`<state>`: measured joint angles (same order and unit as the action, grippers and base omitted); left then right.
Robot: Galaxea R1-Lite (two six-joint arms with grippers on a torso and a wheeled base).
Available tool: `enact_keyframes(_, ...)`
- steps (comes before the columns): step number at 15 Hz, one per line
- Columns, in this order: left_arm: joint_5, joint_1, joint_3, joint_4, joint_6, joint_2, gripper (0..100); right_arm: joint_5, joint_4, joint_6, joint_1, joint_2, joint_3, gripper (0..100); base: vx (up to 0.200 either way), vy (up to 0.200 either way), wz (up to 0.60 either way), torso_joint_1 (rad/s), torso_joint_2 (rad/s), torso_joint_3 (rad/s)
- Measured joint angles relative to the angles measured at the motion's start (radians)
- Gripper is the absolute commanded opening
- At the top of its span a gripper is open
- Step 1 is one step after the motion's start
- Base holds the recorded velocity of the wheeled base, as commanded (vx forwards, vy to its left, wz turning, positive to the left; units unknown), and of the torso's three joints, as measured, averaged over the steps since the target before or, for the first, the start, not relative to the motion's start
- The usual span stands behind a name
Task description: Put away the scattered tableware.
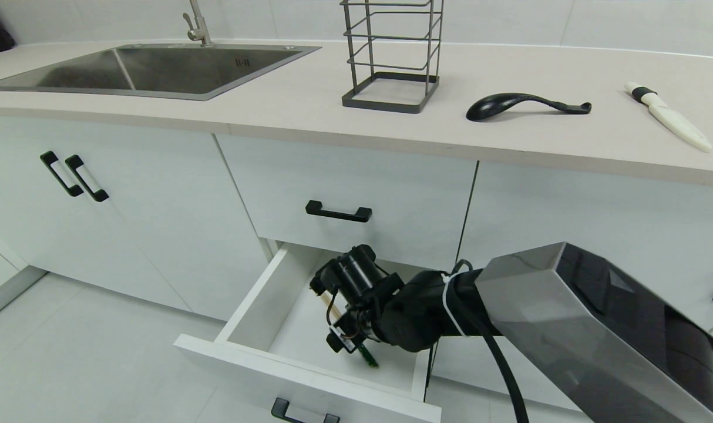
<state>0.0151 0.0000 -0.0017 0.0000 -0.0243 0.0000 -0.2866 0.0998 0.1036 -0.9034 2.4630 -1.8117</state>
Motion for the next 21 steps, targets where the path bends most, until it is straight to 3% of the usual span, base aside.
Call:
enact_keyframes(10,0.000,0.000,0.000,0.000,0.000,0.000,100,0.003,-0.014,0.000,-0.086,-0.184,0.031,100,0.000,0.000,0.00,0.000,0.00,0.000)
enact_keyframes(13,0.000,0.000,0.000,0.000,0.000,0.000,100,0.014,-0.122,0.000,-0.105,-0.297,0.187,100,0.000,0.000,0.00,0.000,0.00,0.000)
enact_keyframes(18,0.000,0.000,0.000,0.000,0.000,0.000,100,0.231,-0.349,-0.001,-0.111,-0.501,0.537,100,0.000,0.000,0.00,0.000,0.00,0.000)
enact_keyframes(21,0.000,0.000,0.000,0.000,0.000,0.000,100,0.300,-0.553,0.000,-0.089,-0.594,0.749,100,0.000,0.000,0.00,0.000,0.00,0.000)
